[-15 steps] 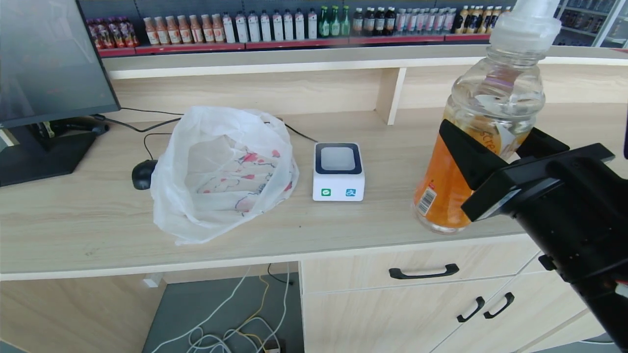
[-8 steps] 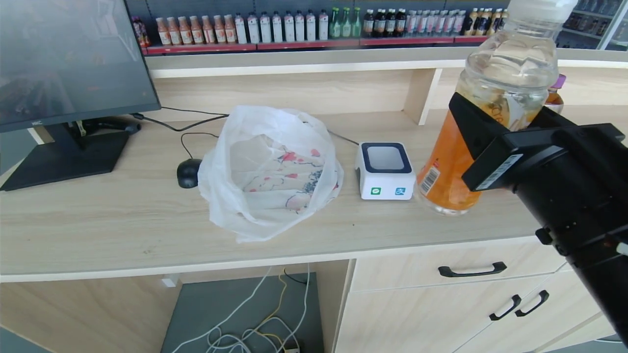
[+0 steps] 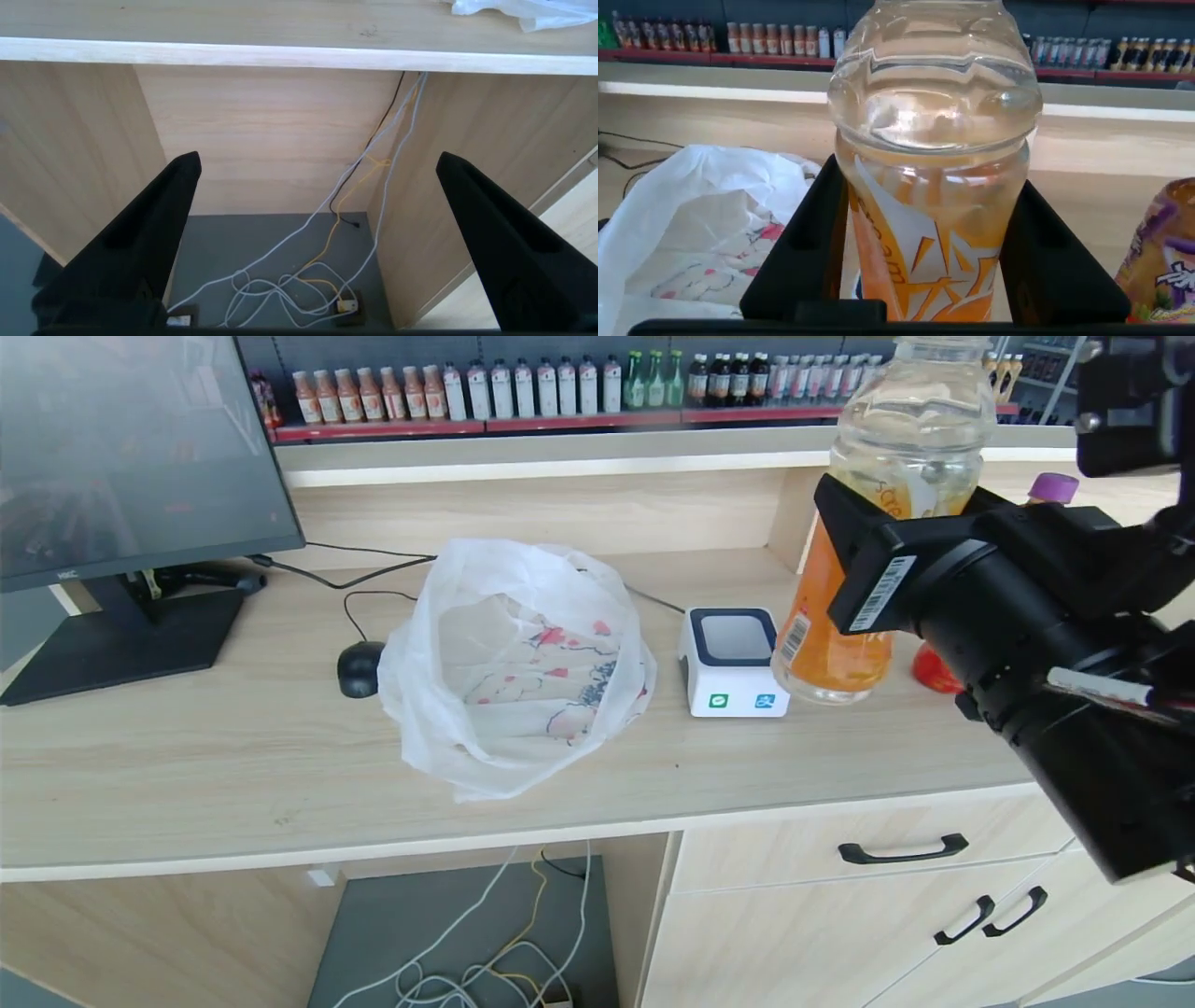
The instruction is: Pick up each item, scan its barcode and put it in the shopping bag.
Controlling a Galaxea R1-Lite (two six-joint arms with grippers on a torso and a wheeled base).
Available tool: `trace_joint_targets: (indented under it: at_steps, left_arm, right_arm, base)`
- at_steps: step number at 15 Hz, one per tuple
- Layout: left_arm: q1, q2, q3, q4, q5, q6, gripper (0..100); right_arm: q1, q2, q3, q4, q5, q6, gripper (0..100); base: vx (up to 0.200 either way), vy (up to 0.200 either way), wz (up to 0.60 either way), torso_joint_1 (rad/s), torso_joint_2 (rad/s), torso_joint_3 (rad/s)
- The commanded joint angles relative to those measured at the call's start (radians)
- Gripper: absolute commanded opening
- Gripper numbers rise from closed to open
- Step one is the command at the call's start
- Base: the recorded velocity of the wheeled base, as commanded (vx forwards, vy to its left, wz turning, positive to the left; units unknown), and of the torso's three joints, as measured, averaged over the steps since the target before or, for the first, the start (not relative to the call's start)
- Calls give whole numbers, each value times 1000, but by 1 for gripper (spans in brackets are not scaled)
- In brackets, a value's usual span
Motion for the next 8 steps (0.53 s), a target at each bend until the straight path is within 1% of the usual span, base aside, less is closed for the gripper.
trace_joint_targets:
  at_steps: [1,3,5,6,8]
  left_arm:
    - [0,0,0,0,0,0,100]
    - [0,0,0,1,0,1,100]
    - [0,0,0,1,0,1,100]
    - [0,0,0,1,0,1,100]
    - [0,0,0,0,0,0,100]
  right_arm:
    - [-79,25,-106,79,23,-2,0]
    - [-155,52,-190,147,105,-21,0]
    - [-214,86,-254,158,182,-94,0]
    - [-218,100,-262,158,222,-119,0]
    - [-225,123,-267,153,260,-162,0]
  base:
    - [0,0,0,0,0,0]
    - [0,0,0,0,0,0]
    - [0,0,0,0,0,0]
    - [0,0,0,0,0,0]
    - [0,0,0,0,0,0]
